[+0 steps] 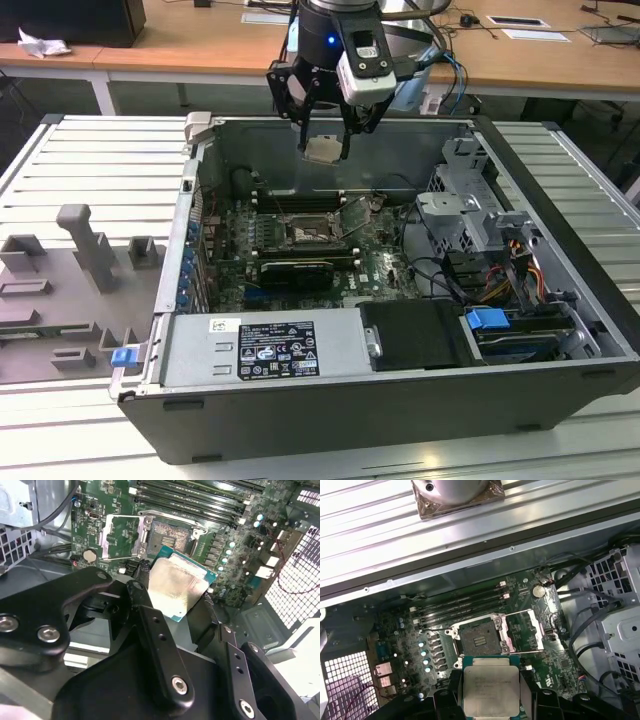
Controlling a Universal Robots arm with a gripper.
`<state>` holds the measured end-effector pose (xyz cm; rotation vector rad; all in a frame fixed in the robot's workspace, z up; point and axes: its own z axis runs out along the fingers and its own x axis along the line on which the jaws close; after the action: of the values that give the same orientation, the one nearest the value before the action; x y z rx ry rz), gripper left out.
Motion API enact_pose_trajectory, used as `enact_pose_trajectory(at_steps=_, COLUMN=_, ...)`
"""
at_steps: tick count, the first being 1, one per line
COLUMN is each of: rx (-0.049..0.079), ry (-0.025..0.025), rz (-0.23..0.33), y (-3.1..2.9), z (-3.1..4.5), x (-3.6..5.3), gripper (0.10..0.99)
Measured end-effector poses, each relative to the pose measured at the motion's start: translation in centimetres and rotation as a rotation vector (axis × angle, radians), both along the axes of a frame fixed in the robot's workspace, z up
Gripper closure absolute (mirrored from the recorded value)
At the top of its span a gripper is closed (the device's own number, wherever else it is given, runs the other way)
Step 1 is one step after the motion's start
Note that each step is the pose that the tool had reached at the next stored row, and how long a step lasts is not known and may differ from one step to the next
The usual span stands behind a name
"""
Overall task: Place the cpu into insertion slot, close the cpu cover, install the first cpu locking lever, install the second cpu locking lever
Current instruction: 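Place the cpu into insertion slot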
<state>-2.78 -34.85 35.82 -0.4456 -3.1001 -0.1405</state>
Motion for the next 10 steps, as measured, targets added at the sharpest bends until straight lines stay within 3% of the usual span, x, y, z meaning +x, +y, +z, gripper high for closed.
enact_pose_trajectory(at_steps=10, rx=0.0, ry=-0.0001, rz=-0.066, y=0.0, z=-0.01, x=0.0, gripper=0.545)
